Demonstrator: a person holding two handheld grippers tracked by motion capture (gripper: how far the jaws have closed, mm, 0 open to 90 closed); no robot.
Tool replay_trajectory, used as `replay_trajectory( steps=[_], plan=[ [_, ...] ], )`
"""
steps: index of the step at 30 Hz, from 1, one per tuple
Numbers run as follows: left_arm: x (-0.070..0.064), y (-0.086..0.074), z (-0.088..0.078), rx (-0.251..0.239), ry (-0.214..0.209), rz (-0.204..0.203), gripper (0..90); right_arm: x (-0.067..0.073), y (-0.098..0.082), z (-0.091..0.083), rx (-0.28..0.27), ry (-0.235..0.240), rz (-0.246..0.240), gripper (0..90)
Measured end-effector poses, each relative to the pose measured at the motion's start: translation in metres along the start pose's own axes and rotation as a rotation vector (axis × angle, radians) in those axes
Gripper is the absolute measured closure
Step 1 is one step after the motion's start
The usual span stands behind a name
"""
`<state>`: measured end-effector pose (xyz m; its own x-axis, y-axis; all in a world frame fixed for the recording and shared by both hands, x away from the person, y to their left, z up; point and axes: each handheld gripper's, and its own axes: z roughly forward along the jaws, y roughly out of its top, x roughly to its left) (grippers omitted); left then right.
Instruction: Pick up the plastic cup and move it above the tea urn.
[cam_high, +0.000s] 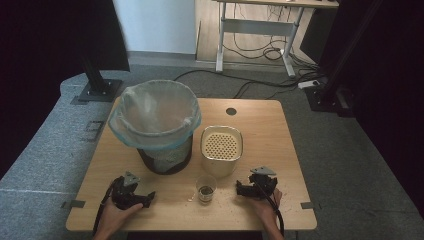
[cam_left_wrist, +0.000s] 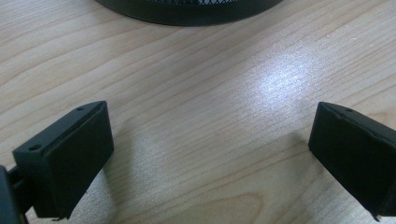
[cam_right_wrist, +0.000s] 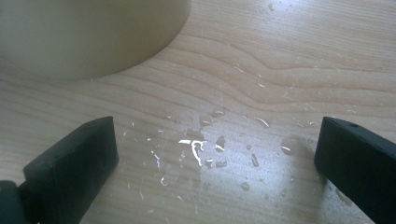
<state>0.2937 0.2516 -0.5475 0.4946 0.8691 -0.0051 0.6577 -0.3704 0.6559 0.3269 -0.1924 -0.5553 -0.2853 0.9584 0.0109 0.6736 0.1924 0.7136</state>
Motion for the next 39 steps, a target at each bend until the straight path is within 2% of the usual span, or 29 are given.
replay_trajectory(
  steps=[4,7,8,9,11,15,16,19,25,26,30,32,35,36,39],
  plan=[
    [0.0,0.0,0.0,-0.002,0.004,-0.006,0.1,0.001,-0.005,-0.008,-0.007,0.005,-0.005,4.1],
    [0.0,0.0,0.0,-0.005,0.009,-0.011,0.9,0.006,-0.009,-0.02,-0.066,0.053,-0.029,10.4],
    [-0.001,0.0,-0.001,-0.01,0.01,-0.012,1.8,0.008,-0.01,-0.025,-0.086,0.08,-0.023,11.2],
    [-0.001,0.0,-0.001,-0.01,0.01,-0.012,4.0,0.008,-0.01,-0.025,-0.086,0.08,-0.023,11.2],
    [-0.001,0.0,-0.001,-0.016,0.014,-0.016,5.0,0.014,-0.012,-0.035,-0.135,0.157,-0.028,13.1],
    [-0.002,0.0,-0.001,-0.019,0.019,-0.023,6.2,0.032,-0.014,-0.045,-0.175,0.243,-0.082,13.7],
    [-0.002,0.0,-0.001,-0.02,0.019,-0.024,6.3,0.037,-0.015,-0.047,-0.177,0.271,-0.099,14.0],
    [-0.002,0.0,-0.001,-0.021,0.021,-0.026,6.5,0.051,-0.015,-0.05,-0.183,0.363,-0.11,14.3],
    [0.0,0.001,0.0,-0.017,0.013,-0.014,5.9,0.08,-0.014,-0.046,-0.161,0.456,-0.182,15.3],
    [0.0,0.002,0.0,-0.017,0.011,-0.013,5.7,0.086,-0.012,-0.044,-0.163,0.456,-0.199,15.2],
    [0.0,0.002,0.0,-0.017,0.012,-0.011,5.6,0.099,-0.004,-0.035,-0.179,0.472,-0.211,16.3],
    [0.0,0.002,0.0,-0.017,0.012,-0.011,5.6,0.105,0.001,-0.028,-0.184,0.479,-0.227,19.6],
    [0.0,0.002,0.0,-0.017,0.011,-0.011,5.6,0.11,0.003,-0.021,-0.185,0.469,-0.261,29.0],
    [0.0,0.002,0.0,-0.017,0.011,-0.011,5.6,0.111,0.003,-0.02,-0.197,0.48,-0.268,33.2],
    [0.0,0.002,0.0,-0.017,0.012,-0.011,5.7,0.11,0.002,-0.021,-0.204,0.472,-0.271,33.9]
  ],
)
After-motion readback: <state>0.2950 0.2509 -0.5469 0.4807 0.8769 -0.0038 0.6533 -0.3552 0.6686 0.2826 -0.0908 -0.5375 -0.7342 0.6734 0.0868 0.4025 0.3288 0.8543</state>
